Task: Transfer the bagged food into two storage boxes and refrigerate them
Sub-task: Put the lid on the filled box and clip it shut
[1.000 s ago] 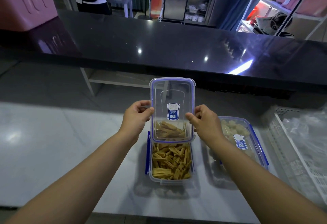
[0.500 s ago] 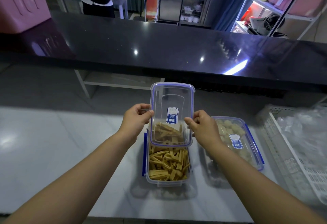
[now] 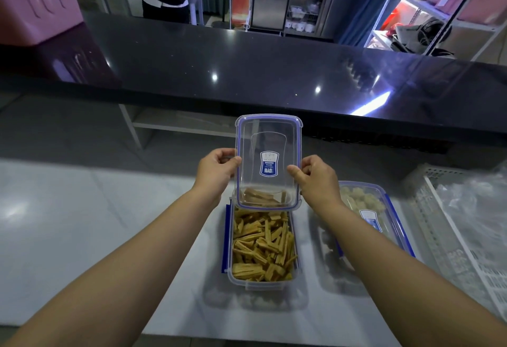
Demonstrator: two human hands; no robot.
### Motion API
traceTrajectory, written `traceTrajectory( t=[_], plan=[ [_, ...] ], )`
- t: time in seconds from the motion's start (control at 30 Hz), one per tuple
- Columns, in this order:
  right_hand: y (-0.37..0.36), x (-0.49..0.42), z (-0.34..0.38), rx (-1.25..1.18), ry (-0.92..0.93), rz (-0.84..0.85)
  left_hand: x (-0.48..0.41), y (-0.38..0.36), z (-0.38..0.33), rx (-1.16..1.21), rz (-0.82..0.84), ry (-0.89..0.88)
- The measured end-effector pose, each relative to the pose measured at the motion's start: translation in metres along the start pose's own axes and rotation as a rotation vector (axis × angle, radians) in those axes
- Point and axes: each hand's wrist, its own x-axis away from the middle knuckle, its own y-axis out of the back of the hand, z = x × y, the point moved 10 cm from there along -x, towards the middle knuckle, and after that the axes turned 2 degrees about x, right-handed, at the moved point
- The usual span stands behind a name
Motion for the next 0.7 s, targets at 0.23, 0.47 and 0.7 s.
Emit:
traceTrajectory(
  t=[0.23, 0.47, 0.7],
  plan=[
    [-0.014, 0.026, -0.016, -0.038, -0.093, 0.165, 0.031, 0.016, 0.017, -0.049, 0.037, 0.076],
    [-0.027, 0.075, -0.026, 0.185, -0.005, 0.25, 0.08, 0.034, 0.071, -0.112, 0.014, 0.195],
    [-0.026, 0.087, -0.032, 0.249, 0.019, 0.209, 0.088, 0.036, 0.075, -0.196, -0.037, 0.176]
  ],
)
